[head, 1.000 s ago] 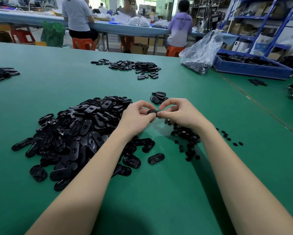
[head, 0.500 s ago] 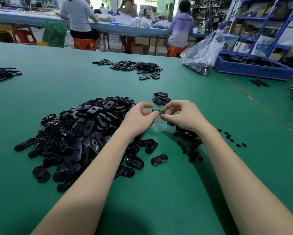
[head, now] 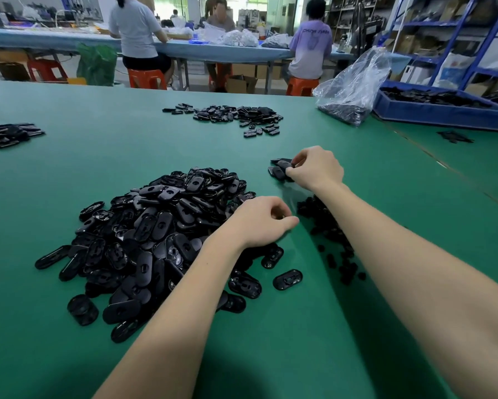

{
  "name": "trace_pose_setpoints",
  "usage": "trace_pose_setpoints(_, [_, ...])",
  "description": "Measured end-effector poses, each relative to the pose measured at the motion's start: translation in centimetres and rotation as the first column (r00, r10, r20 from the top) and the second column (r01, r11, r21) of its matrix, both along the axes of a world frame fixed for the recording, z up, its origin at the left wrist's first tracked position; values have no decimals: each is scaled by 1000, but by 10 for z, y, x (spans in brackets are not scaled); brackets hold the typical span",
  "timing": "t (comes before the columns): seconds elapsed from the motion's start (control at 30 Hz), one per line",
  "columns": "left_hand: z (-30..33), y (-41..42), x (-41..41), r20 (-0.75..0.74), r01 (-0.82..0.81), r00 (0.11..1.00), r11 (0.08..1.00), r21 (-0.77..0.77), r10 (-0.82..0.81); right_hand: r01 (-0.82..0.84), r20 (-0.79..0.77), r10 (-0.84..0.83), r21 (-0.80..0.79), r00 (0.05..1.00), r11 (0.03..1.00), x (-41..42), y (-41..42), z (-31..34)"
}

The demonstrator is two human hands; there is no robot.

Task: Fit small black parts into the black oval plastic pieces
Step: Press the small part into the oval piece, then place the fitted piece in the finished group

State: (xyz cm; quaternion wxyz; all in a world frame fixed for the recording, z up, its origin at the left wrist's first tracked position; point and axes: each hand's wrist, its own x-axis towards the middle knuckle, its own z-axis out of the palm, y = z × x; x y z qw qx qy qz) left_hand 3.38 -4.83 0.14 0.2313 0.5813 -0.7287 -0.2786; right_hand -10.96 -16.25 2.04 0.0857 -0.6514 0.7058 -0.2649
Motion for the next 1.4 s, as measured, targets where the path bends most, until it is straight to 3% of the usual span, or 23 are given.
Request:
trace_pose_setpoints(0.17, [-2, -1, -2, 8, 2, 1000, 1000, -29, -1, 21, -44, -21, -1, 999, 1000, 4, -15, -3])
trace_pose_setpoints(0.33, [-4, -4, -2, -13, 2, 1000, 1000, -20, -2, -26, 11, 26, -17, 1000, 1000, 0, 3, 1])
trace_pose_setpoints(0.5, [-9, -12, -2, -148, -35, 988, 999, 36, 40, -178, 72, 171, 100, 983, 979, -14, 46, 15])
trace_pose_setpoints(0.6, [-8, -12, -2, -342, -85, 933, 992, 91, 111, -331, 14, 339, 246, 941, 911, -20, 72, 21])
trace_pose_setpoints(0.7, [-5, -11, -1, -446, -135, 881, 987, 88, 161, -456, -8, 507, 425, 862, 782, -22, 90, 30])
trace_pose_setpoints(0.97, [3, -8, 0, -478, -117, 867, 990, 73, 138, -581, 108, 646, 565, 756, 586, -23, 109, 32])
trace_pose_setpoints(1.4, [0, -9, 1, -412, -91, 906, 995, 42, 100, -561, 99, 595, 482, 798, 673, -20, 107, 26])
